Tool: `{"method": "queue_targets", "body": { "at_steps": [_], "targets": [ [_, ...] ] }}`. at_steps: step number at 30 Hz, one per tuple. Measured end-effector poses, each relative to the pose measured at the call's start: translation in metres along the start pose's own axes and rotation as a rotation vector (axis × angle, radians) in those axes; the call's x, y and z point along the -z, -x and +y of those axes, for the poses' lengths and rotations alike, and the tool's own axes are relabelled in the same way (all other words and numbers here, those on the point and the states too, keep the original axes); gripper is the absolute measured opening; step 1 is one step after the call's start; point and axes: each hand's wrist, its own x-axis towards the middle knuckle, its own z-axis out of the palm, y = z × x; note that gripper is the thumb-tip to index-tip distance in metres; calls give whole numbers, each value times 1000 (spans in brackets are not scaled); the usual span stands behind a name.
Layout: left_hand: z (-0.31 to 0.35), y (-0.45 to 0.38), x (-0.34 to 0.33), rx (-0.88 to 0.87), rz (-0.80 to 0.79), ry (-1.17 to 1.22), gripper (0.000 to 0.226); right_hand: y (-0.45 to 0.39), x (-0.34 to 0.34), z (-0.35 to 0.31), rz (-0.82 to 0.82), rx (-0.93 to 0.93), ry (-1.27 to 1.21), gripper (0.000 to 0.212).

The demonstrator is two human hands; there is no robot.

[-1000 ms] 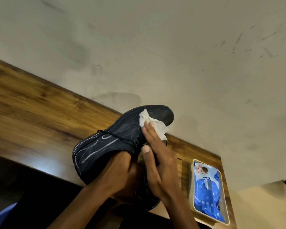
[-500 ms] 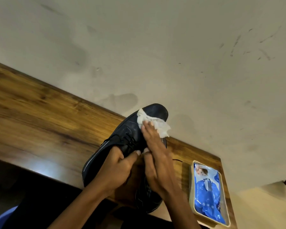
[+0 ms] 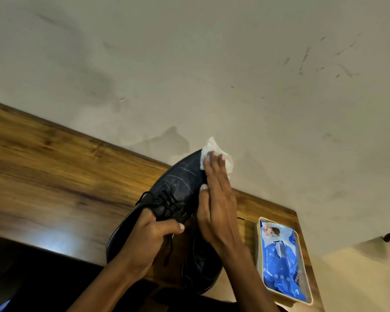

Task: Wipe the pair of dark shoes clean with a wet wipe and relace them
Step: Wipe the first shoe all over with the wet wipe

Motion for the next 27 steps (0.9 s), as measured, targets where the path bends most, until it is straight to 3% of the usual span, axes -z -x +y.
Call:
{"method": "queue_targets", "body": {
  "at_steps": [4,8,12,16,22,27],
  "targets": [
    [15,3,-3,-122,-127,357,33,34,-14,-17,-93,83,-105,62],
    [19,2,-3,-155,-154,510,49,49,-19,-29,-60,180,-127,71],
    [18,2,1,-181,-208,473,62,36,-5,-22,-148,263,-38,61],
    [14,2,-1,-189,-214,330,69,6,7,-9,-116,139,46,60],
    [7,1,-3,-240,-211,281,53,27,2,-31,-270,232,-118,56],
    [9,5,-8,-207,-257,249,41,-8,12,4,-112,185,150,57]
  ]
}}
